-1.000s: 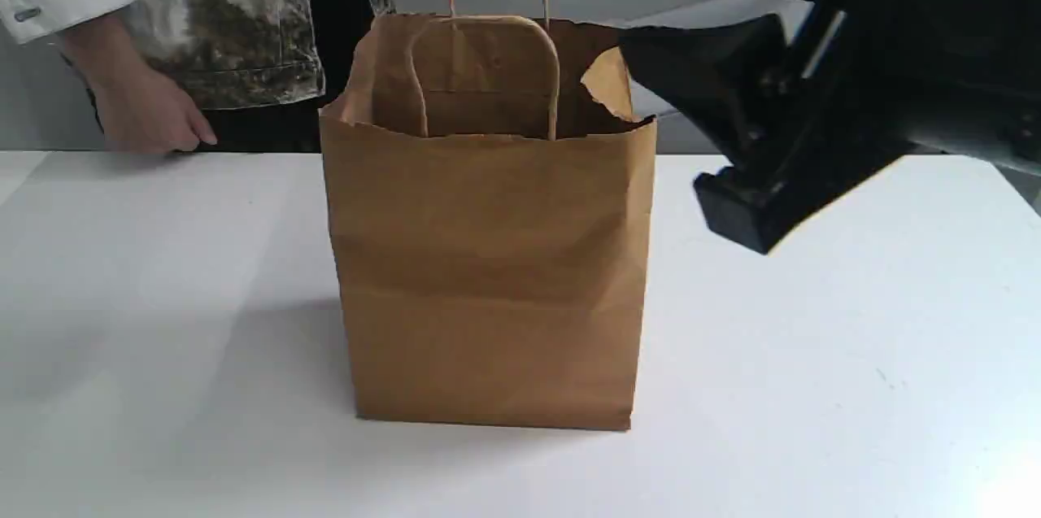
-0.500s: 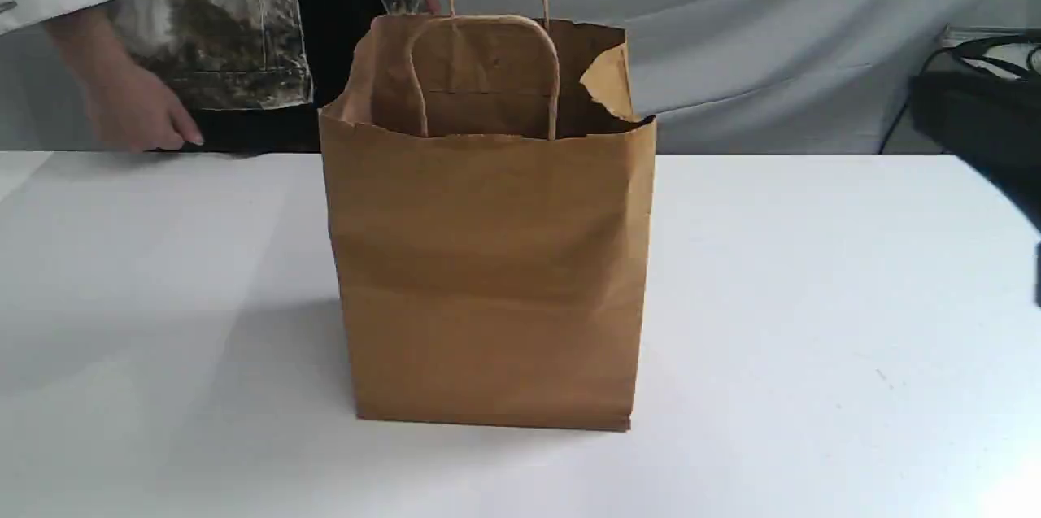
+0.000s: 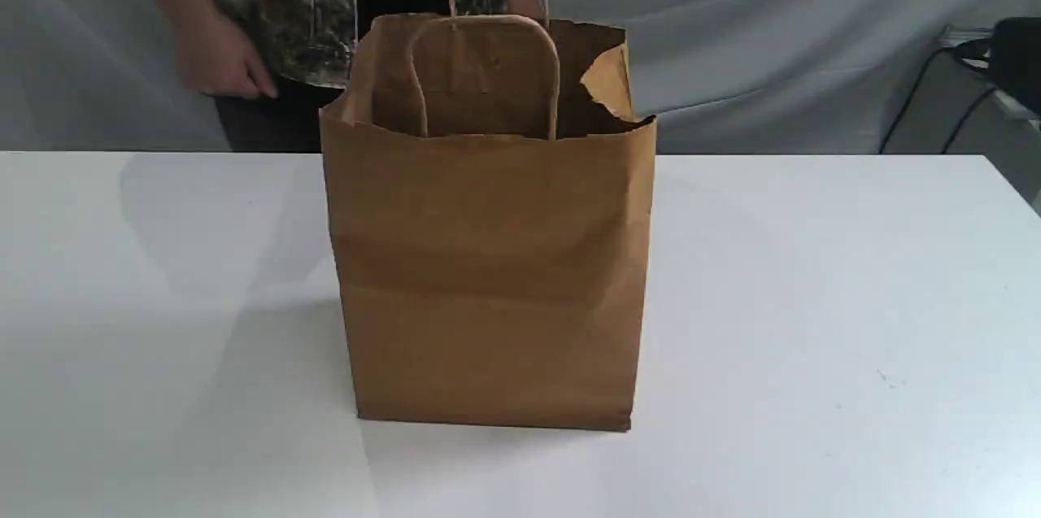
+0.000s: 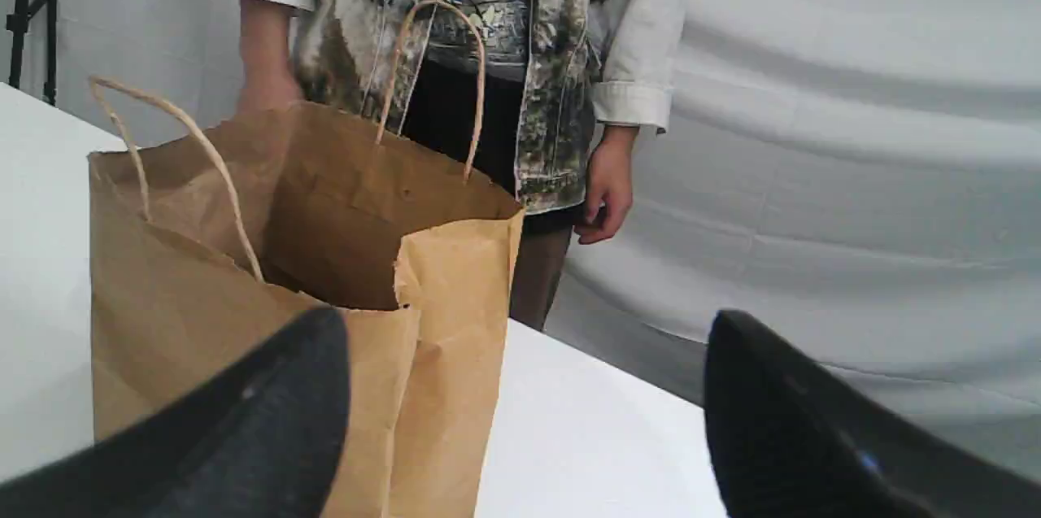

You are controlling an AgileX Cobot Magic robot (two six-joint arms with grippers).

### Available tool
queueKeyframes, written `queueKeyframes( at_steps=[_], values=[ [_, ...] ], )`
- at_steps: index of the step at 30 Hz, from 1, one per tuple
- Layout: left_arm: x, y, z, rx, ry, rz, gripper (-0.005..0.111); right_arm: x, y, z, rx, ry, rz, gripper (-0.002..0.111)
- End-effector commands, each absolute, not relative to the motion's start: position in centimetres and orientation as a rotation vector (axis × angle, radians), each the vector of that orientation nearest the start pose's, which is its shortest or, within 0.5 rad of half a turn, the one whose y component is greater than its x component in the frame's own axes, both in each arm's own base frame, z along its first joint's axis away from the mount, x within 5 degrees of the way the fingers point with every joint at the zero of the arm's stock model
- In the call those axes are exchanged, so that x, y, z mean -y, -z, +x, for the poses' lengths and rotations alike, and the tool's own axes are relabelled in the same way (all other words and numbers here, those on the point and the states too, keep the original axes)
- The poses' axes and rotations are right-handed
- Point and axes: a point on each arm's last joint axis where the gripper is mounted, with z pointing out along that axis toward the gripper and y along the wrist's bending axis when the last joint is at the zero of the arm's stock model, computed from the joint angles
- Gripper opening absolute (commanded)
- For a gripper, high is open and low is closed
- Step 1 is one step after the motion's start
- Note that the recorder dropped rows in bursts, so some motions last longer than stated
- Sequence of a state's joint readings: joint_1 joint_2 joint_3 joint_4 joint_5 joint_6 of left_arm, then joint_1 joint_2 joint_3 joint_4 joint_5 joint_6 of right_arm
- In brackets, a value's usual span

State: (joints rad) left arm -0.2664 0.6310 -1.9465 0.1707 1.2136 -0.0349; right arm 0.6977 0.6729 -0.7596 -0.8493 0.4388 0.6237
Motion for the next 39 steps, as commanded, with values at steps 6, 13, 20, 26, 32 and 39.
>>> queueKeyframes(
  at_steps=[6, 13, 20, 26, 32, 39],
  values=[
    [-6.4, -53.0, -19.2, -1.199, -0.036, 0.054, 0.064, -4.6, -38.7, 11.0, -1.606, -0.055, -0.435, 0.062],
    [-4.6, -47.3, -21.0, -1.228, -0.208, 0.007, 0.064, 0.3, -40.1, 7.5, -1.5, -0.005, -0.172, 0.059],
    [-1.8, -43.0, -14.1, -1.321, -0.098, 0.062, 0.064, 3.5, -40.4, 4.4, -1.415, 0.001, -0.061, 0.059],
    [-0.2, -40.6, -7.1, -1.282, -0.007, 0.055, 0.064, 5.0, -40.2, 2.8, -1.384, -0.021, 0.001, 0.059],
    [0.2, -36.5, -1.1, -1.181, 0.098, 0.004, 0.064, 5.5, -39.4, 2.4, -1.45, -0.06, 0.053, 0.059],
    [0.1, -30.4, 2.9, -1.191, 0.069, -0.018, 0.064, 5.1, -38.7, 2.5, -1.516, -0.02, -0.044, 0.046]
  ],
)
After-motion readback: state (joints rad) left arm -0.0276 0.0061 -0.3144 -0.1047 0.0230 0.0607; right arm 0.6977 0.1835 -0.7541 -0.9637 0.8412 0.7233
